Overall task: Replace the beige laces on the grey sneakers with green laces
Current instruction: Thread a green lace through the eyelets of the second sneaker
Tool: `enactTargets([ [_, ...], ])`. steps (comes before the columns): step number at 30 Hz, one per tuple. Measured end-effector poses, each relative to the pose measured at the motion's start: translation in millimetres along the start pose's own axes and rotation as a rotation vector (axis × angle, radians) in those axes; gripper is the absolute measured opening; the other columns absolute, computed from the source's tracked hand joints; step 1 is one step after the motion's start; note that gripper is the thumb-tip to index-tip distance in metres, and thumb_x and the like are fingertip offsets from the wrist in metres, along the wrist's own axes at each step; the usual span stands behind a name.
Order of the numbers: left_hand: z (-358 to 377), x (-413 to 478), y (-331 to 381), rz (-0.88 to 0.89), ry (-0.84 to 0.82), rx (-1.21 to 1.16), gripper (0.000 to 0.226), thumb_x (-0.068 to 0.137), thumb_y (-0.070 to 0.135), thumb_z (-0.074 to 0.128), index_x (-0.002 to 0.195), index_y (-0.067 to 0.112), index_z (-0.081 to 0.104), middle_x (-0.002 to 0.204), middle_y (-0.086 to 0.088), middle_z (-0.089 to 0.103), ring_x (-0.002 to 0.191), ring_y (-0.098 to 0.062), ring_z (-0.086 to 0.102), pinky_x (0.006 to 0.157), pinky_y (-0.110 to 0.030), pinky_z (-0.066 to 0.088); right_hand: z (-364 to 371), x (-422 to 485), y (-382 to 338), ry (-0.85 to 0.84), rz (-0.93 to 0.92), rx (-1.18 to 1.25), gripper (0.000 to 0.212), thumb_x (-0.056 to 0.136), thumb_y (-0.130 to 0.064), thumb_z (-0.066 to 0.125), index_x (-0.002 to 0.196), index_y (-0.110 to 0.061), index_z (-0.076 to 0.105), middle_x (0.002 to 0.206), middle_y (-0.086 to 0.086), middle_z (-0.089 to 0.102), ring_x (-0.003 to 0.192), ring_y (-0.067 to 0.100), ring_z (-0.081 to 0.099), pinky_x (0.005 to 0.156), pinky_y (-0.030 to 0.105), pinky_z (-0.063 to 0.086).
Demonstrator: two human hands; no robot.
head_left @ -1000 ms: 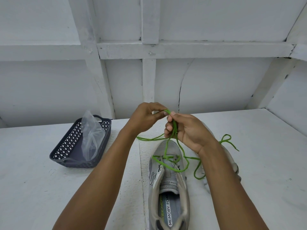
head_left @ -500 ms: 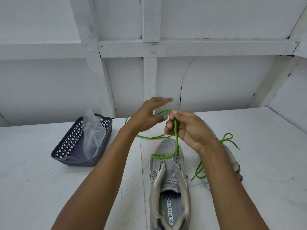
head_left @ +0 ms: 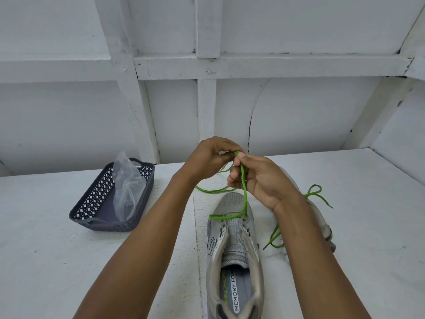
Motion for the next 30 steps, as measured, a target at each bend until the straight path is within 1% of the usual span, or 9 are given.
enactTargets([
  [5, 2, 1, -3, -0.01, -0.003, 0.005, 0.023, 0.088, 0.005, 0.064, 0.104, 0.013, 0.077, 0.103, 0.007, 0.07, 0.098, -0.002, 0.064, 0.091, -0.025, 0.05, 0, 1, -2, 0.033, -0.007, -0.005, 0.03, 0.105, -0.019, 0.04, 0.081, -0.008, 0.054, 0.061, 0.005, 0.06, 0.061, 0.02, 0.061, 0.069, 0.033, 0.054],
  [7, 1, -1, -5, -0.032, 0.002, 0.036, 0.026, 0.088, 0.013, 0.069, 0.112, 0.024, 0.073, 0.114, 0.007, 0.066, 0.106, -0.004, 0.06, 0.094, -0.018, 0.045, -1, 1, -4, 0.047, -0.025, 0.011, 0.03, 0.105, -0.018, 0.04, 0.08, -0.008, 0.054, 0.06, 0.005, 0.06, 0.06, 0.02, 0.061, 0.069, 0.033, 0.054],
  [9, -4, -7, -10, -0.097, 0.074, 0.011, 0.031, 0.084, 0.018, 0.076, 0.108, 0.036, 0.066, 0.115, 0.009, 0.062, 0.102, 0.001, 0.057, 0.085, -0.008, 0.04, -4, 0, -5, 0.062, -0.038, 0.024, 0.031, 0.105, -0.018, 0.04, 0.079, -0.008, 0.054, 0.06, 0.005, 0.06, 0.061, 0.02, 0.061, 0.069, 0.033, 0.054],
  [11, -9, -16, -16, -0.164, 0.158, -0.043, 0.027, 0.081, 0.018, 0.08, 0.092, 0.034, 0.061, 0.1, 0.01, 0.063, 0.084, 0.002, 0.055, 0.072, -0.009, 0.04, -6, 0, -6, 0.075, -0.044, 0.033, 0.031, 0.105, -0.017, 0.041, 0.078, -0.008, 0.054, 0.06, 0.005, 0.06, 0.061, 0.021, 0.06, 0.069, 0.034, 0.054],
  [14, 5, -29, -26, -0.285, -0.046, -0.102, 0.012, 0.082, 0.015, 0.079, 0.081, 0.021, 0.069, 0.078, 0.012, 0.065, 0.068, 0.003, 0.055, 0.068, -0.015, 0.043, -6, 0, -5, 0.073, -0.043, 0.042, 0.031, 0.104, -0.017, 0.04, 0.078, -0.008, 0.054, 0.06, 0.006, 0.061, 0.061, 0.023, 0.06, 0.069, 0.036, 0.054],
  [18, 41, -45, -33, -0.33, -0.411, 0.031, 0.021, 0.086, 0.019, 0.077, 0.093, 0.036, 0.067, 0.089, 0.03, 0.057, 0.078, 0.023, 0.052, 0.07, -0.004, 0.037, -2, 0, -4, 0.059, -0.025, 0.065, 0.03, 0.104, -0.017, 0.04, 0.079, -0.007, 0.053, 0.061, 0.008, 0.06, 0.061, 0.024, 0.059, 0.067, 0.038, 0.054],
  [20, 52, -48, -36, -0.331, -0.471, 0.077, 0.025, 0.088, 0.023, 0.075, 0.111, 0.031, 0.068, 0.097, 0.029, 0.053, 0.085, 0.018, 0.05, 0.071, 0.0, 0.033, 0, -1, -5, 0.053, -0.016, 0.086, 0.029, 0.104, -0.016, 0.04, 0.08, -0.007, 0.053, 0.061, 0.008, 0.059, 0.061, 0.023, 0.057, 0.064, 0.036, 0.055],
  [23, 59, -53, -47, -0.401, -0.526, 0.093, 0.042, 0.088, 0.032, 0.074, 0.129, 0.029, 0.063, 0.12, 0.015, 0.051, 0.109, -0.002, 0.045, 0.089, -0.017, 0.033, 0, -2, -7, 0.048, -0.026, 0.083, 0.029, 0.104, -0.015, 0.039, 0.08, -0.006, 0.052, 0.061, 0.008, 0.058, 0.06, 0.023, 0.058, 0.061, 0.036, 0.056],
  [30, 66, -59, -66, -0.471, -0.487, 0.0, 0.044, 0.086, 0.034, 0.076, 0.127, 0.029, 0.062, 0.116, 0.006, 0.059, 0.108, -0.015, 0.055, 0.094, -0.03, 0.044, -1, 2, -6, 0.052, -0.03, 0.084, 0.029, 0.104, -0.014, 0.039, 0.079, -0.006, 0.052, 0.06, 0.007, 0.059, 0.058, 0.022, 0.059, 0.063, 0.038, 0.058],
])
Point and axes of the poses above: each hand's wrist, its own x-axis towards the middle knuckle, its own z-axis out of the palm, y = z × x, the point moved 5 cm from there along x, towards the middle knuckle
